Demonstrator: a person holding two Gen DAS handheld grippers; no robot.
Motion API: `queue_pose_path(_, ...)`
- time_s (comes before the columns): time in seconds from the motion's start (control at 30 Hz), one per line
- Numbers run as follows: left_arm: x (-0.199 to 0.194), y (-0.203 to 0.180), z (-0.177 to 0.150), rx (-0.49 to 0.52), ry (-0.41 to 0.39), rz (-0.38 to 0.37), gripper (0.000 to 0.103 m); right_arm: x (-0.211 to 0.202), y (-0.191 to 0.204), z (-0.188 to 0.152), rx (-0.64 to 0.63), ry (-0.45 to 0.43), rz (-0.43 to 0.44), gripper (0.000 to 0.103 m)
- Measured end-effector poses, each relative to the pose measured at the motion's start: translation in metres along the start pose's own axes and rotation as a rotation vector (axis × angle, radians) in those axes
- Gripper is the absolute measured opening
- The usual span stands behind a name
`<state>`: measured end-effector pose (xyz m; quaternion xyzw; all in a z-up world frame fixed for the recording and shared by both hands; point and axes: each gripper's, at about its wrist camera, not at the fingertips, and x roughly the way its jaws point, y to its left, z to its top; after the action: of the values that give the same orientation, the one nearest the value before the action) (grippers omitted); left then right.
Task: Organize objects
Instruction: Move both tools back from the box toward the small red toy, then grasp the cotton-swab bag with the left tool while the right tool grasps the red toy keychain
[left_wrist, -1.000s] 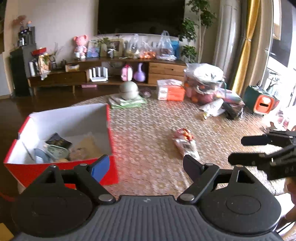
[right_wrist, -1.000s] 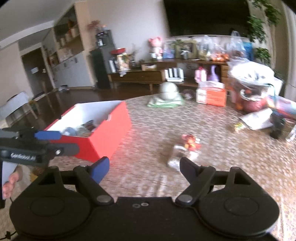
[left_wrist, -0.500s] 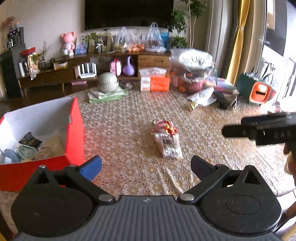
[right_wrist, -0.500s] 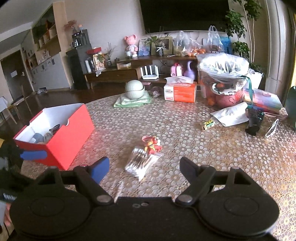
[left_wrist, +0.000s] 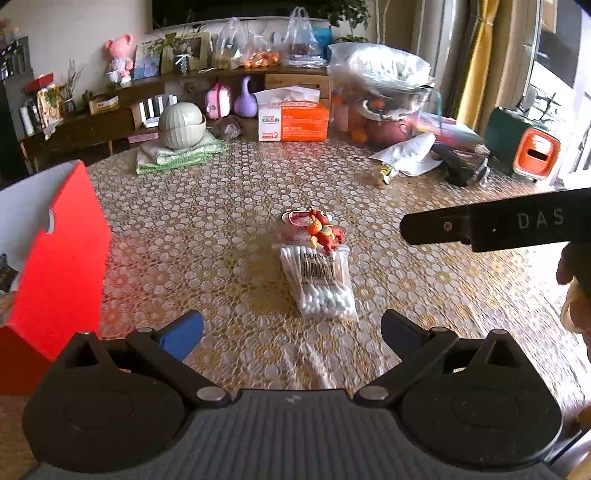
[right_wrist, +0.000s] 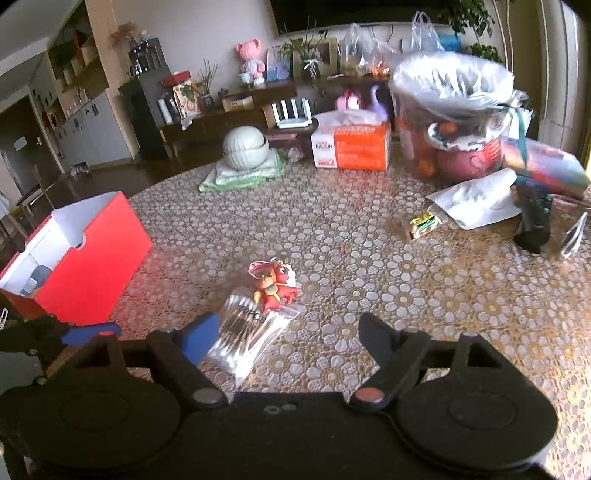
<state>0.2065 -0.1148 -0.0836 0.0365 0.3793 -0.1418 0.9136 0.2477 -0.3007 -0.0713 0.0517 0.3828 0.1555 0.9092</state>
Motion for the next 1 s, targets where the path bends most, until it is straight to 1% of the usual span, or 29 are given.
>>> queue_pose_path(0.13, 0.020, -0.005, 0.003, -0.003, -0.013, -0.006, 0.103, 0.019, -0.002, 0.004, -0.013, 0.019, 0.005, 0.083)
queue_pose_path(0.43, 0.055, -0.014, 0.006, 0.021, -0.025, 0.012, 0.103, 0.058, 0.001, 0.013, -0.019, 0.054, 0.032, 0.083)
queue_pose_path(0.57, 0.065, -0.016, 0.004, 0.025, -0.037, 0.015, 0.103, 0.073, 0.005, 0.014, -0.026, 0.072, 0.038, 0.081)
queue_pose_path(0.73, 0.074, -0.022, 0.003, 0.056, -0.060, 0.043, 0.103, 0.086, 0.006, 0.017, -0.012, 0.082, 0.044, 0.080)
queue_pose_path(0.8, 0.076, -0.022, 0.003, 0.059, -0.064, 0.047, 0.103, 0.089, 0.005, 0.017, -0.007, 0.085, 0.045, 0.078)
queue_pose_path(0.83, 0.077, -0.023, 0.004, 0.058, -0.065, 0.048, 0.102, 0.091, 0.005, 0.017, -0.006, 0.091, 0.046, 0.072)
queue_pose_path(0.87, 0.078, -0.023, 0.004, 0.056, -0.067, 0.049, 0.102, 0.092, 0.004, 0.016, -0.005, 0.101, 0.048, 0.063)
queue_pose_path(0.9, 0.079, -0.022, 0.004, 0.054, -0.069, 0.049, 0.102, 0.094, 0.004, 0.017, -0.002, 0.108, 0.048, 0.059)
queue_pose_path(0.97, 0.080, -0.022, 0.004, 0.051, -0.067, 0.048, 0.099, 0.095, 0.003, 0.016, 0.005, 0.111, 0.054, 0.058)
queue_pose_path(1.0, 0.081, -0.021, 0.004, 0.049, -0.064, 0.047, 0.094, 0.095, 0.003, 0.015, 0.004, 0.110, 0.056, 0.057)
